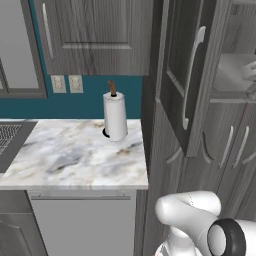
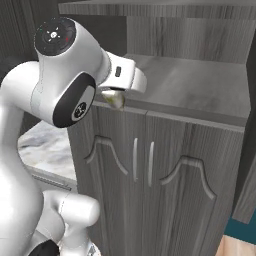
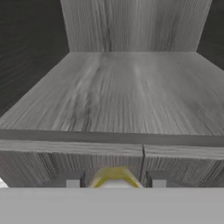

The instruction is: Pick the beer, boxed drink from the counter and place them in the open cabinet.

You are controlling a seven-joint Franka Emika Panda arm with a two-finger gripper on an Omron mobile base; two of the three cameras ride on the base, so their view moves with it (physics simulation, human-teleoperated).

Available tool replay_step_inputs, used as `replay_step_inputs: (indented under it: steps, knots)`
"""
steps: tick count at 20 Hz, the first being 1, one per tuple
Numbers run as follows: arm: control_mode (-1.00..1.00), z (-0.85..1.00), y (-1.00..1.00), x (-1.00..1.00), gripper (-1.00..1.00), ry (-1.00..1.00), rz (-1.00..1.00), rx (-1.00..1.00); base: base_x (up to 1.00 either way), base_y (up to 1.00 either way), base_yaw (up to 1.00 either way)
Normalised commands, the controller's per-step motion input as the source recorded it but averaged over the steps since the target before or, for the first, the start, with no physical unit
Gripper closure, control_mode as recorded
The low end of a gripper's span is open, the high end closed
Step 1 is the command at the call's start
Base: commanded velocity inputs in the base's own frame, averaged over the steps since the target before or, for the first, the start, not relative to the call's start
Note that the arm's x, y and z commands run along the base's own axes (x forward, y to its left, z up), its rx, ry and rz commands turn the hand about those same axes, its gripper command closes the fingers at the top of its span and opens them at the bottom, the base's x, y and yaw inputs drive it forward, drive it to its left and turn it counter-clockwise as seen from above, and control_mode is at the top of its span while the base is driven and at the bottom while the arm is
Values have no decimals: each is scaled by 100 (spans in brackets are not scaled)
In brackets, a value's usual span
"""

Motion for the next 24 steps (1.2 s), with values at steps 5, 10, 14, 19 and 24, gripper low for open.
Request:
replay_step_inputs:
  steps: [5,10,14,19,24]
  knots:
    - [-100,0,-26,12,100,0,-10,0,0,0,0]
    - [-100,0,-5,35,100,0,-6,0,0,0,0]
    - [-100,0,-8,43,100,0,-4,0,0,0,0]
    - [-100,0,-16,39,100,0,-2,0,0,0,0]
    - [-100,0,-27,43,100,0,0,0,0,0,0]
